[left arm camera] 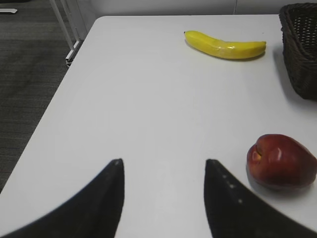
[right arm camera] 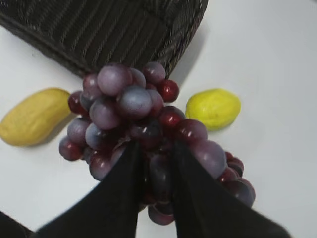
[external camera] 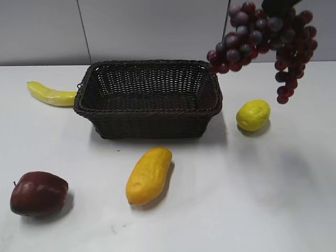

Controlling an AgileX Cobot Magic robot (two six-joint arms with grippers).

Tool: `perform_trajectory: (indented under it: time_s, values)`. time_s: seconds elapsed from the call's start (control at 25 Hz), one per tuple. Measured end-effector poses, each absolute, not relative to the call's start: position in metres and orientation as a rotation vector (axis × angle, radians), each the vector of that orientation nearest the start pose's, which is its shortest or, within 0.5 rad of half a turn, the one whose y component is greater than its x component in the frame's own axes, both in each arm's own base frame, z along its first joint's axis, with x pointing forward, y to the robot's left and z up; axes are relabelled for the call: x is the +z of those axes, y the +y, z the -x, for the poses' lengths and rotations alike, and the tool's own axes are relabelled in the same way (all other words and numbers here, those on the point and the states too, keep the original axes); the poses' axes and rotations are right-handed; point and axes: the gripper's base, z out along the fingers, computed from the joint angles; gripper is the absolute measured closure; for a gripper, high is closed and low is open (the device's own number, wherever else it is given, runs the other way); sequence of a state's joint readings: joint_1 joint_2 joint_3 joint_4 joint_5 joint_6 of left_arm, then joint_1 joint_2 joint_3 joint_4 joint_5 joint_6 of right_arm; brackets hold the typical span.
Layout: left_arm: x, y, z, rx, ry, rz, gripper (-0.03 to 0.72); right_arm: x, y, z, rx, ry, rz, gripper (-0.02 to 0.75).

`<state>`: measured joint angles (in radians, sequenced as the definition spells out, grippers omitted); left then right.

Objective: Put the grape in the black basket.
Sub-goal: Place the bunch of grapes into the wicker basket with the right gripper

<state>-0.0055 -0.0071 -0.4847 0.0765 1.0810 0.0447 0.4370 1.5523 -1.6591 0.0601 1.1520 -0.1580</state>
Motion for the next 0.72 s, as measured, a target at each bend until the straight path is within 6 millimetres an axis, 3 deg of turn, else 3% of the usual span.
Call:
perform_trajectory:
  time_s: [0.12,0.28,0.72]
  values:
    - [0.272,0.006,0.005,0.116,2.072,-0.048,0.208,0.423,0.147,-0.303,0.205,2.353,0.715,0.606]
    - [0.272,0.006,0.005,0.116,2.072,-0.048,0.208,0.429,0.158,-0.323,0.226,2.318,0.705,0.606]
    - [0.272,0.006,0.005,0.116,2.072,-0.048,0.208,0.387,0.212,-0.399,0.484,2.302,0.725,0.614]
